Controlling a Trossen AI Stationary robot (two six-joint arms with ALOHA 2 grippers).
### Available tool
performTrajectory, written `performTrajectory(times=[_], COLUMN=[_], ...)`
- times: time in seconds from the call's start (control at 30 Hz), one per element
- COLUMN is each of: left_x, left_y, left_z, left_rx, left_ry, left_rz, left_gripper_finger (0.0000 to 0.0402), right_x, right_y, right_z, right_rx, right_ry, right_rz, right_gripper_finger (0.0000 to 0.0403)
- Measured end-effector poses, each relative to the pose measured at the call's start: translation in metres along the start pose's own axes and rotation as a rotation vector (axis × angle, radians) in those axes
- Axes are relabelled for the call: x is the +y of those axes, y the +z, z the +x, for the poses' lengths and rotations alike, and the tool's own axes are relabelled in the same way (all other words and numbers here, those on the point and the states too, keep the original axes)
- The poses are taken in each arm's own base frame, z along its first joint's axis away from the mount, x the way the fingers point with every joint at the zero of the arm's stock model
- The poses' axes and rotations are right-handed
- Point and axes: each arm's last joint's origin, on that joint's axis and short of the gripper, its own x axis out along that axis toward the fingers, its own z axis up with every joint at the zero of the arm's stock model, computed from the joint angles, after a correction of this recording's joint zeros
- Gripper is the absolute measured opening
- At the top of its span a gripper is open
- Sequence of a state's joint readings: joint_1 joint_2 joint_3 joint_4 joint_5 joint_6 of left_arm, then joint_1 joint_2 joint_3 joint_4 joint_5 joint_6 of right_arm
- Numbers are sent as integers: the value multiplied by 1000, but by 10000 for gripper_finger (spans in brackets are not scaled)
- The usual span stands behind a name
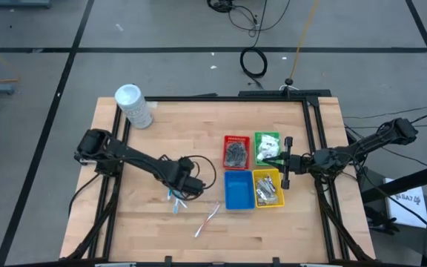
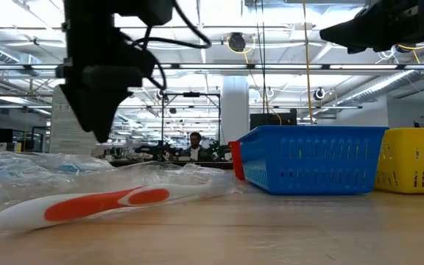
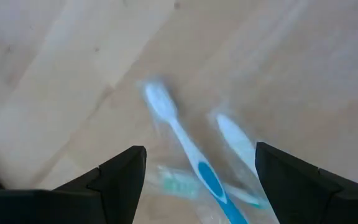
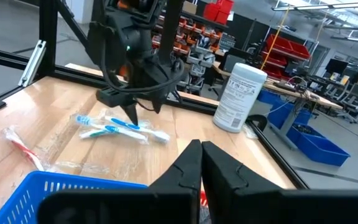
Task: Pick & Place Travel size toiletries
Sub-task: Put the blue toothbrush into the blue bin
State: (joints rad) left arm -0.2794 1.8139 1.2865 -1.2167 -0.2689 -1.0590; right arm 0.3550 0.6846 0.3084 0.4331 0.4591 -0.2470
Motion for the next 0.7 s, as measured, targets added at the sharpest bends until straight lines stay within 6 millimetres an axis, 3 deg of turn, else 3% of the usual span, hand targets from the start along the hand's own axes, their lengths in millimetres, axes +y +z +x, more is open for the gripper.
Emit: performTrajectory(times=[0.1, 0.4, 0.7], left_x=[7, 19, 20], left_y=[-6, -15, -3], left_z=[8, 62, 72], left_rx=[24, 73, 62], left_ry=[19, -22, -117], left_rz=[-48, -165, -168], left_gripper_finger=[294, 294, 281], right_x=[0, 0, 0], right_y=[0, 0, 0], right_z=[0, 0, 0], right_rx=[3, 3, 4], right_ry=[1, 1, 1], right_rz=[-2, 0, 24], right_gripper_finger=[1, 1, 1])
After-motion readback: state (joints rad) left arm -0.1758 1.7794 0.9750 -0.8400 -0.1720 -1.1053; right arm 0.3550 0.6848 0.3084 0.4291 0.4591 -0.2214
